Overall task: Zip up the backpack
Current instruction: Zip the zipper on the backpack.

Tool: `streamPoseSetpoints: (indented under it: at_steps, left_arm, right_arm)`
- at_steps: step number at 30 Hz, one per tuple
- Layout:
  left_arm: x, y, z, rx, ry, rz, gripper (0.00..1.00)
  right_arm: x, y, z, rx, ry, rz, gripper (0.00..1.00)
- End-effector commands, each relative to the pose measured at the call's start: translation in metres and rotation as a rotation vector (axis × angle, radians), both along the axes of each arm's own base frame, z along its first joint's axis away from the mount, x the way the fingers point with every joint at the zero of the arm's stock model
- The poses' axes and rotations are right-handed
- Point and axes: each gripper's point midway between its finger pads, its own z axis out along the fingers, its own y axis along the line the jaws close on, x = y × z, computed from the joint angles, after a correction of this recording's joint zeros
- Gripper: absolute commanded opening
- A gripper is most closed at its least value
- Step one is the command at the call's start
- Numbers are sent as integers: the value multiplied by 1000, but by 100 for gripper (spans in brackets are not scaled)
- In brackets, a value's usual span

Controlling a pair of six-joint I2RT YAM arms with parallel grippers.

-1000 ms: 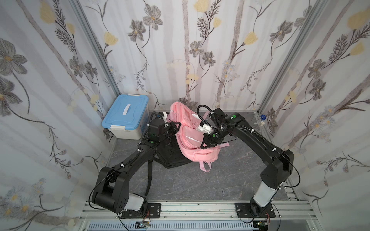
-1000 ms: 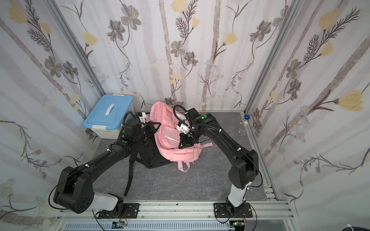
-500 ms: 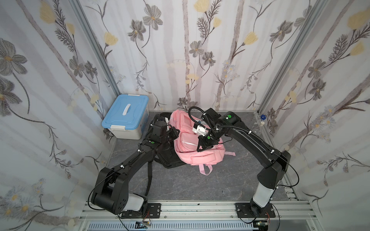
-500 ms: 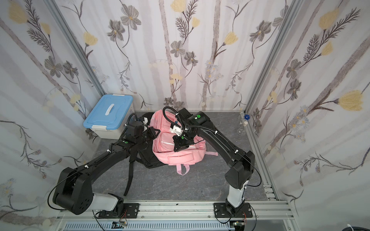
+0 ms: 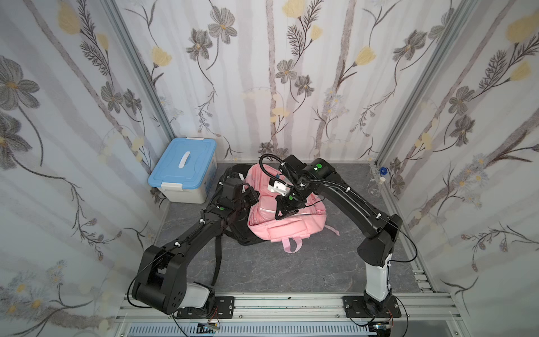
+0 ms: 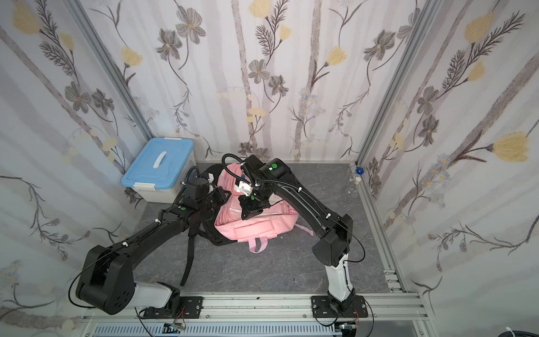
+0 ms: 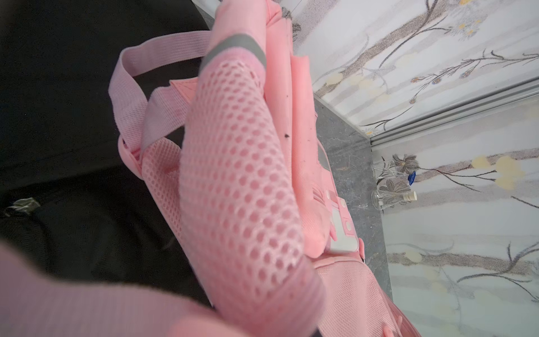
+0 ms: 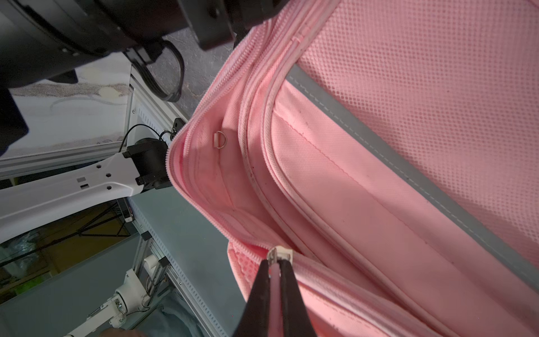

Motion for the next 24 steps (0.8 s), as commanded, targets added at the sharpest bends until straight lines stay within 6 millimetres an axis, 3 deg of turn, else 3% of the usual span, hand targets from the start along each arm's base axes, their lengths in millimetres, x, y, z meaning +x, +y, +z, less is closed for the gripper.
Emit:
streamPoseSetpoints:
  at_steps: [1, 5, 7, 9, 12, 14, 15, 16, 17, 19, 24]
  left_arm:
    - [3, -5, 15, -32, -44, -12, 0]
    - [16, 13, 25, -39, -56, 61, 0]
    - [21, 15, 34, -42, -79, 75, 0]
    - [25, 19, 41, -54, -97, 103, 0]
    - [27, 21, 42, -67, -91, 126, 0]
    - [28, 21, 31, -67, -60, 132, 0]
    - [29, 19, 22, -69, -34, 124, 10]
    - [30, 18, 14, -76, -8, 122, 36]
    - [30, 17, 5, -90, 22, 120, 54]
    - [29, 16, -11, -117, 66, 117, 71]
    - [22, 23, -46, -180, 189, 129, 89]
  right_arm:
    - [23, 17, 10, 80, -122, 29, 0]
    - [36, -22, -13, -78, -122, 6, 0]
    - [47, -44, -13, -112, -130, -35, 0]
    - [64, -79, -11, -190, -186, -111, 0]
    - [76, -119, -12, -228, -212, -205, 0]
    - [75, -120, -19, -181, -185, -221, 0]
    - [73, -114, -24, -149, -159, -217, 0]
    - [71, -107, -29, -117, -133, -214, 0]
    - [69, -98, -36, -77, -103, -213, 0]
    - [66, -81, -44, 0, -65, -208, 0]
    - [62, -50, -58, 156, 5, -221, 0]
